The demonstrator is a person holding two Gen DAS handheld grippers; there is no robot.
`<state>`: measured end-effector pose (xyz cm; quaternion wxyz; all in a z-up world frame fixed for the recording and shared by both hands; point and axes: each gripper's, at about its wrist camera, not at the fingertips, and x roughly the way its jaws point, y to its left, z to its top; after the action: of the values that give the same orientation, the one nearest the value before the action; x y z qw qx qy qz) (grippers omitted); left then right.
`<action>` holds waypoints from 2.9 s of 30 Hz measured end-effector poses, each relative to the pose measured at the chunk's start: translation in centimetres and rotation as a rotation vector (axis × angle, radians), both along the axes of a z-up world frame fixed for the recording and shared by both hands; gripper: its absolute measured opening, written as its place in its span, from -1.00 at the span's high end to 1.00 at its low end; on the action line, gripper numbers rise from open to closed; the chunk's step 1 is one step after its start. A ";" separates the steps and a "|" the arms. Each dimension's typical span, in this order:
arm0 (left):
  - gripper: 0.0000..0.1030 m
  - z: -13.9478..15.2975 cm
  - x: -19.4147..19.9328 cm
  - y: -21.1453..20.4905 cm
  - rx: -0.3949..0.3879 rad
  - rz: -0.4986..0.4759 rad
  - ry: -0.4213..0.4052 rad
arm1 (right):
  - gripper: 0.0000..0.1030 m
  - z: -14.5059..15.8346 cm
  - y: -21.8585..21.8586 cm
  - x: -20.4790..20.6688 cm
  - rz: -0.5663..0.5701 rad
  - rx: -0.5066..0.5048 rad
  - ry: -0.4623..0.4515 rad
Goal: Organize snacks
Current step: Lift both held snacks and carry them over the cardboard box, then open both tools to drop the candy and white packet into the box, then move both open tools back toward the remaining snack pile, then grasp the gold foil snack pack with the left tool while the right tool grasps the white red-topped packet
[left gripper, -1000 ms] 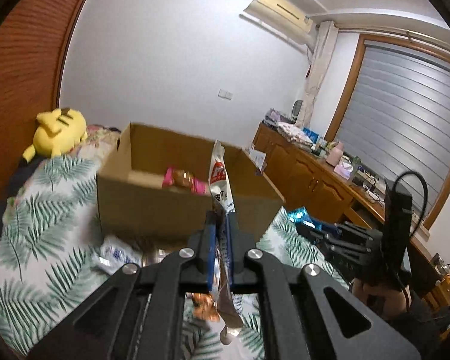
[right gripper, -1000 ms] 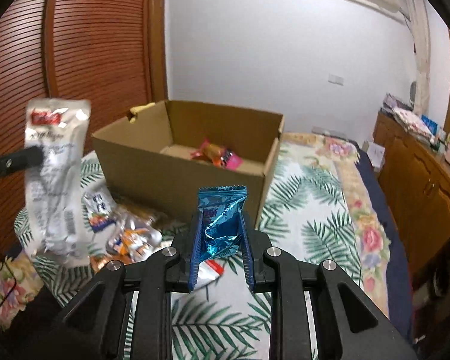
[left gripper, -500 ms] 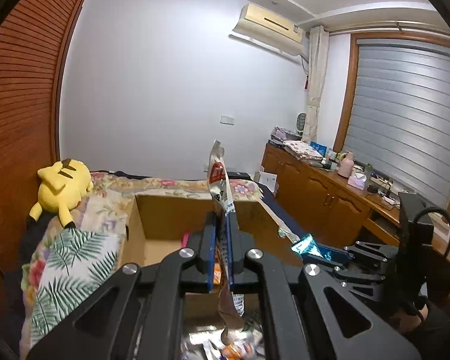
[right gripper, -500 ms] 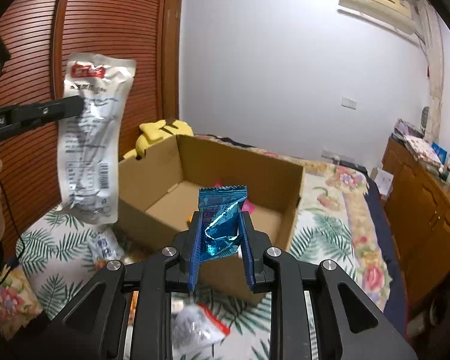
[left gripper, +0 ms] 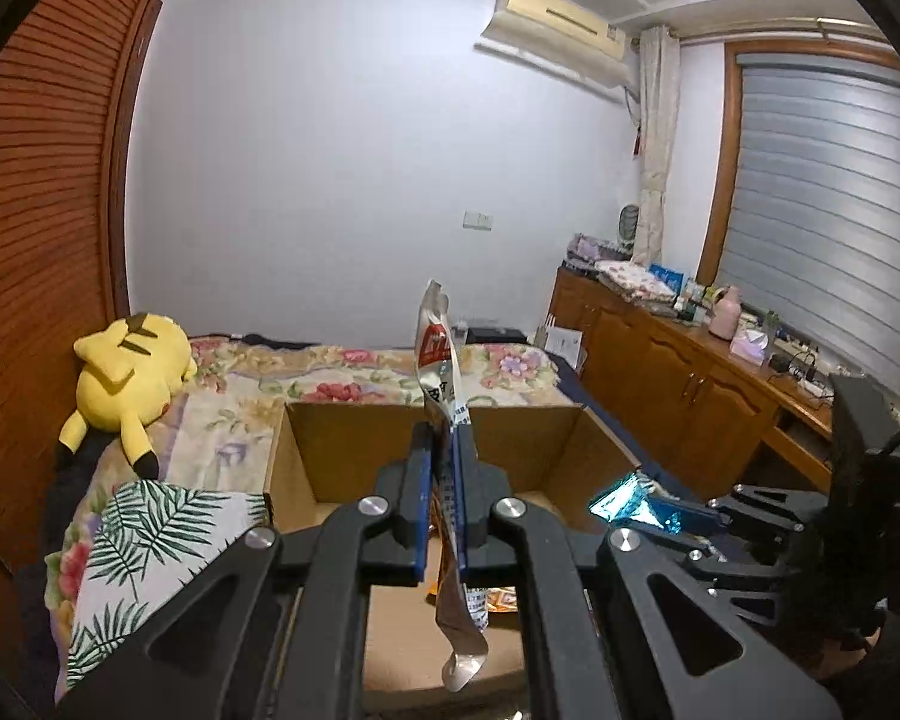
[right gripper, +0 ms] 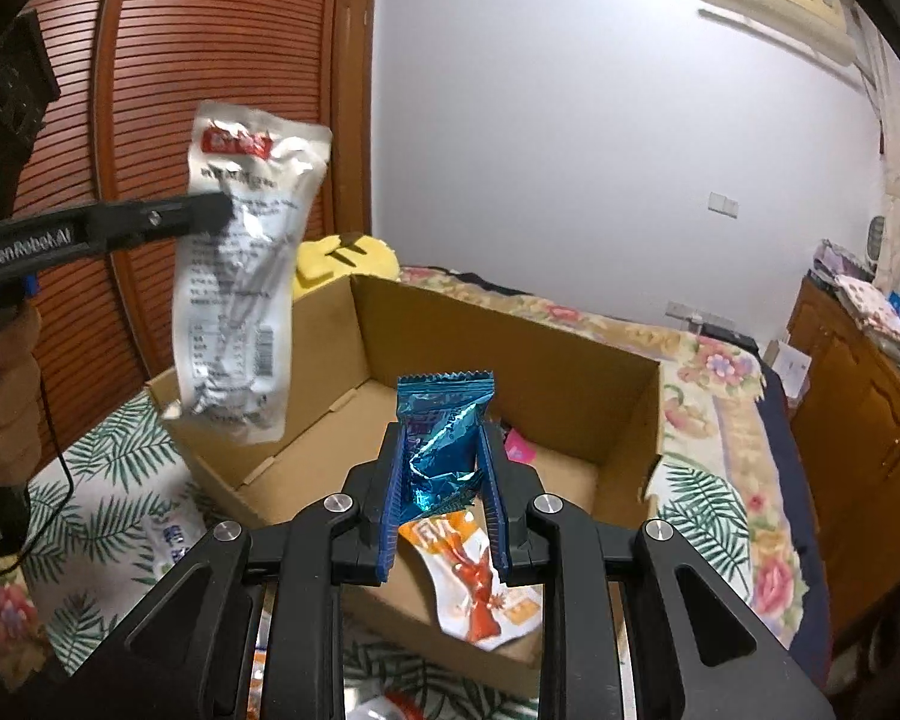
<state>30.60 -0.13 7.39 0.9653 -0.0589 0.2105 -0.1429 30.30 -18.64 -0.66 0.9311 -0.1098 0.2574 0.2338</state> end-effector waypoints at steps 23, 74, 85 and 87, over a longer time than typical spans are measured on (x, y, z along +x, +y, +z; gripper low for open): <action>0.88 -5.6 3.3 -1.9 0.077 0.007 0.140 | 0.57 -3.6 1.8 3.8 -0.024 -0.024 0.096; 0.48 -9.6 -13.5 -4.0 0.166 -0.189 0.245 | -0.21 -8.4 -2.3 -8.8 -0.189 0.015 0.201; 0.48 -12.1 -14.2 -6.5 0.183 -0.248 0.320 | -0.27 -11.4 -2.4 -7.4 -0.238 0.018 0.275; 0.48 -12.2 -14.4 -7.0 0.185 -0.263 0.325 | -0.28 -11.9 -2.2 -7.3 -0.237 0.000 0.291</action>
<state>16.20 -7.12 -4.77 0.8930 0.0354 0.3814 -0.2361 22.98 -20.85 -12.59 0.9050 -0.0439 0.4006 0.1361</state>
